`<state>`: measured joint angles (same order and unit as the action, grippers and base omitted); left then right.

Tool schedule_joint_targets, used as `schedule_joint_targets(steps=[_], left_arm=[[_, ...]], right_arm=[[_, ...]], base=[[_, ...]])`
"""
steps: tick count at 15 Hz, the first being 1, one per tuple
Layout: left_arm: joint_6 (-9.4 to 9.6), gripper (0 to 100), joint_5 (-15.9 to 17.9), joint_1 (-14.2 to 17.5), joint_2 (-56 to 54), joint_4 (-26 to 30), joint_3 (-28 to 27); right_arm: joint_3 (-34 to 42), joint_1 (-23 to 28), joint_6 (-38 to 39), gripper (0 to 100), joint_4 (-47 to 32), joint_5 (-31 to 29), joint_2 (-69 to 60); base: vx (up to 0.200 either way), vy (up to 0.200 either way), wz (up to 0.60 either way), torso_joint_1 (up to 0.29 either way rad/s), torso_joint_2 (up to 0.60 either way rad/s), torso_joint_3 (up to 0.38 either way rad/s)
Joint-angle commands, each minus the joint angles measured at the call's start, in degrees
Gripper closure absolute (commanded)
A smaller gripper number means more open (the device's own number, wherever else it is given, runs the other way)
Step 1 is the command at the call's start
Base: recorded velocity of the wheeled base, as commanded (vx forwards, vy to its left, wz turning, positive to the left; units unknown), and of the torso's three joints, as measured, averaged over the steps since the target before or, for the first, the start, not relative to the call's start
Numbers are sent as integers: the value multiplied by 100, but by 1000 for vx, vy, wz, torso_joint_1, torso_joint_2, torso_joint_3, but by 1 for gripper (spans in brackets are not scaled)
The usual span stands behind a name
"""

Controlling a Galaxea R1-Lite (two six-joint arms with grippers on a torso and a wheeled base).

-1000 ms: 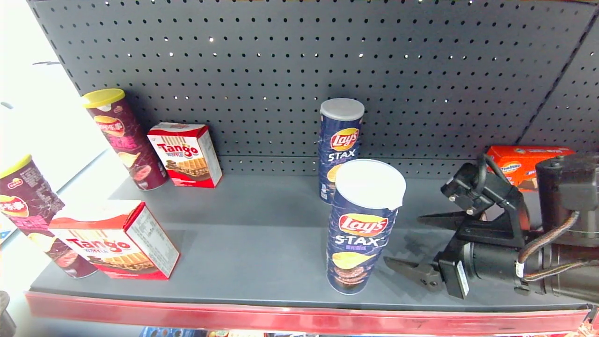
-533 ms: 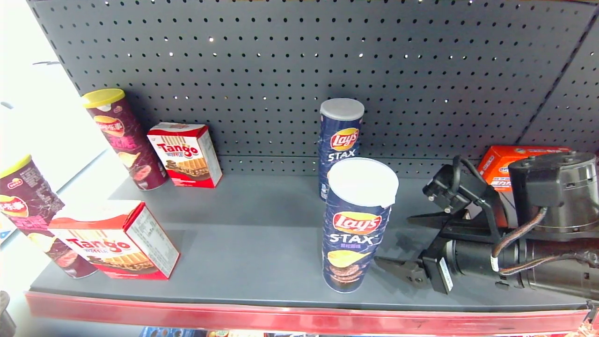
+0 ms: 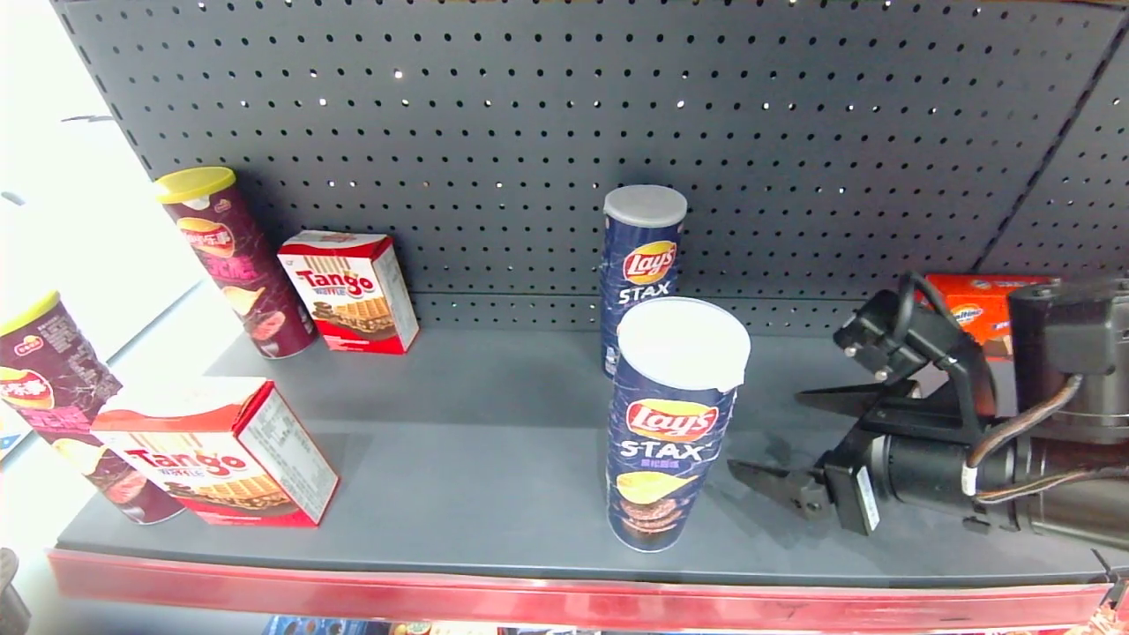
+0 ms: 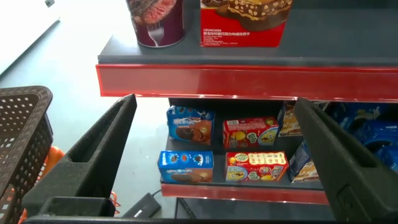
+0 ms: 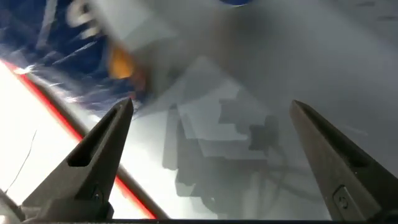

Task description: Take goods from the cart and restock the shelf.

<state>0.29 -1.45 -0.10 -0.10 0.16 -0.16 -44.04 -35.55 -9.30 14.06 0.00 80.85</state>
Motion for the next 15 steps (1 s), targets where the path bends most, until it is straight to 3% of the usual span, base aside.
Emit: schedule_joint_targets(steps=[1, 2, 4, 7, 11, 15], left_arm=[[6, 0, -4, 1, 10, 2, -2], [6, 0, -4, 1, 10, 2, -2], [6, 0, 4, 1, 10, 2, -2], [6, 0, 4, -8, 10, 2, -2], [15, 0, 4, -8, 10, 2, -2], [6, 0, 4, -8, 10, 2, -2]], right_arm=[[54, 593, 16, 0, 9, -9, -711], [212, 1322, 34, 0, 9, 9, -1326], [590, 2245, 174, 0, 1, 26, -2319], [1636, 3036, 209, 0, -43, -70, -3954], [2787, 3142, 183, 0, -307, -439, -5738], [3411, 3150, 183, 0, -1740, -475, -7478]], base=[[0, 0, 0, 0, 0, 0], [0, 0, 0, 0, 0, 0], [0, 0, 0, 0, 0, 0], [0, 0, 0, 0, 0, 0], [0, 0, 0, 0, 0, 0], [0, 0, 0, 0, 0, 0]])
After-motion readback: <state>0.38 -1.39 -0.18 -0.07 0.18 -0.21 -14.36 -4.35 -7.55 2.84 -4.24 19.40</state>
